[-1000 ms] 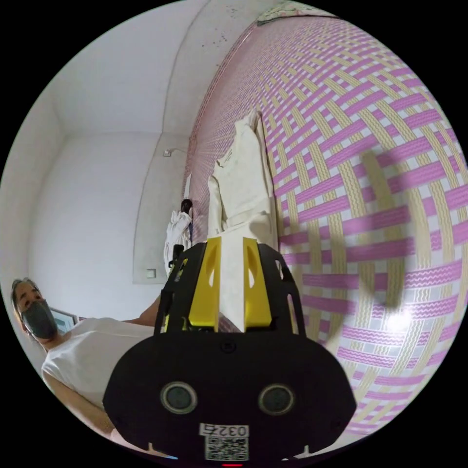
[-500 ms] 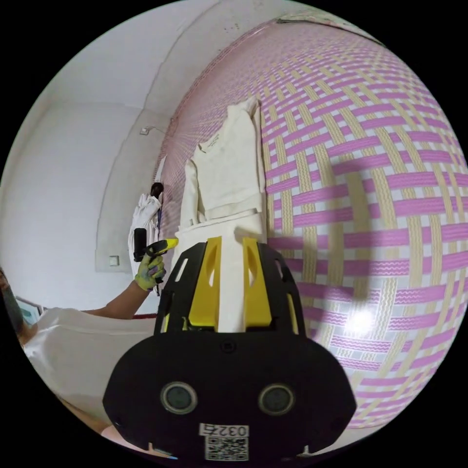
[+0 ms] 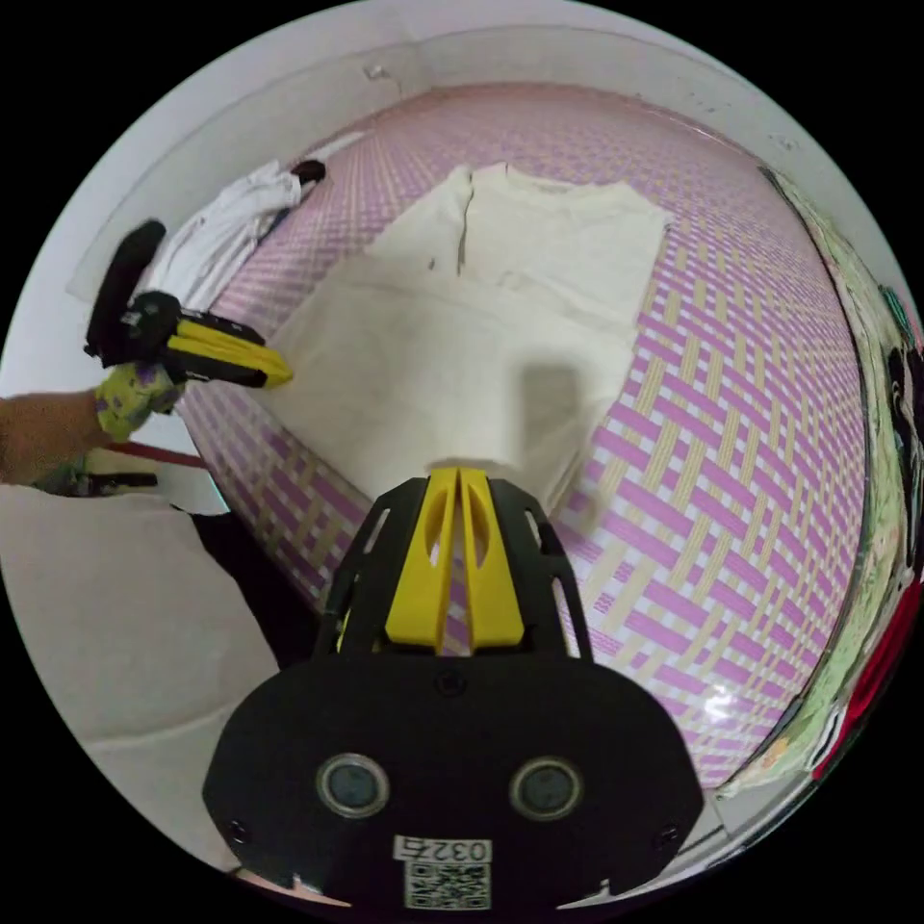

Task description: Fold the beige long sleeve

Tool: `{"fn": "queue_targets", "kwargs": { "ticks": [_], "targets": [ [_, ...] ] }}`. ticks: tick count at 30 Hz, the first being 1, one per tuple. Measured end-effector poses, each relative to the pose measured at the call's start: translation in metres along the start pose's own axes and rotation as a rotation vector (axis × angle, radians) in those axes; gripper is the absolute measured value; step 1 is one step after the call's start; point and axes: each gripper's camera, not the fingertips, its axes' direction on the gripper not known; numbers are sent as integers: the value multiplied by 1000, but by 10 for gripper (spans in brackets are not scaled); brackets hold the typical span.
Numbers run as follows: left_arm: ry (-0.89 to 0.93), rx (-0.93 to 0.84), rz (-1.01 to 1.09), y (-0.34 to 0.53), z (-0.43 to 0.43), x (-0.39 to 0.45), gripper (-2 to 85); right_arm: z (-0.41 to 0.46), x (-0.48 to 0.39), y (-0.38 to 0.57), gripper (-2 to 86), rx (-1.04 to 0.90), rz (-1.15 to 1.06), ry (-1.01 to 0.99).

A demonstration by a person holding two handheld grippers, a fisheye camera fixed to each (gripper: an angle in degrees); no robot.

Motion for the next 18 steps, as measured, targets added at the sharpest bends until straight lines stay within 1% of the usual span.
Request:
{"fn": "queue_targets", "kwargs": {
  "ticks": [4, 6, 9, 12, 15, 18],
  "targets": [
    [-70, -86, 108, -22, 9, 26, -9, 10, -29, -5, -10, -16, -92, 107],
    [-53, -102, 119, -28, 9, 30, -9, 9, -29, -12, -10, -35, -35, 83],
    [-33, -109, 147, -32, 10, 34, -9, 8, -29, -17, -10, -48, -10, 55],
    [-92, -93, 205, -30, 11, 50, -9, 7, -38, -18, -10, -46, -31, 92],
    [-149, -50, 209, -22, 12, 63, -9, 7, -44, -20, -10, -52, -18, 121],
    [-157, -35, 169, -19, 12, 67, -9, 6, -43, -19, -10, -54, -6, 124]
  ]
}}
